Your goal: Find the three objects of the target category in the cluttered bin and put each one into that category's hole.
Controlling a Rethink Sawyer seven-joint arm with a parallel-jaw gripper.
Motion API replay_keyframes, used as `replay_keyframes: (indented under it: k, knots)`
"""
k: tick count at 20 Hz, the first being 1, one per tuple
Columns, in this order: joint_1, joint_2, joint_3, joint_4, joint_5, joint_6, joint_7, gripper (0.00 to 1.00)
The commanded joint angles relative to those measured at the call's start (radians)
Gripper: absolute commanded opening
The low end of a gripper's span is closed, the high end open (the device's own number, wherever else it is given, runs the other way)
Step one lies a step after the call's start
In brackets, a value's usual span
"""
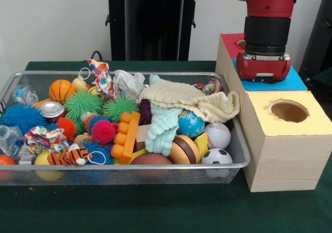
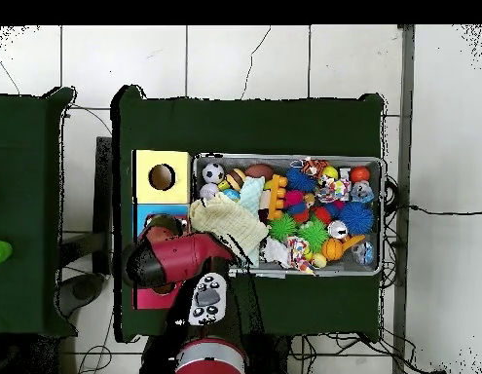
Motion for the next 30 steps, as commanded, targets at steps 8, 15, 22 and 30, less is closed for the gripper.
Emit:
replay_keyframes:
  k: [8, 15, 22, 30]
  knots:
    - [0.018, -0.15, -0.001, 0.002, 0.107, 0.439, 0.141, 0.0]
    - [0.03, -0.24, 0.019, 0.022, 0.161, 0.537, 0.166, 0.0]
    - [-0.025, -0.323, 0.081, 0.099, 0.205, 0.536, 0.112, 0.0]
    - [-0.132, -0.308, 0.117, 0.205, 0.149, 0.401, 0.032, 0.0]
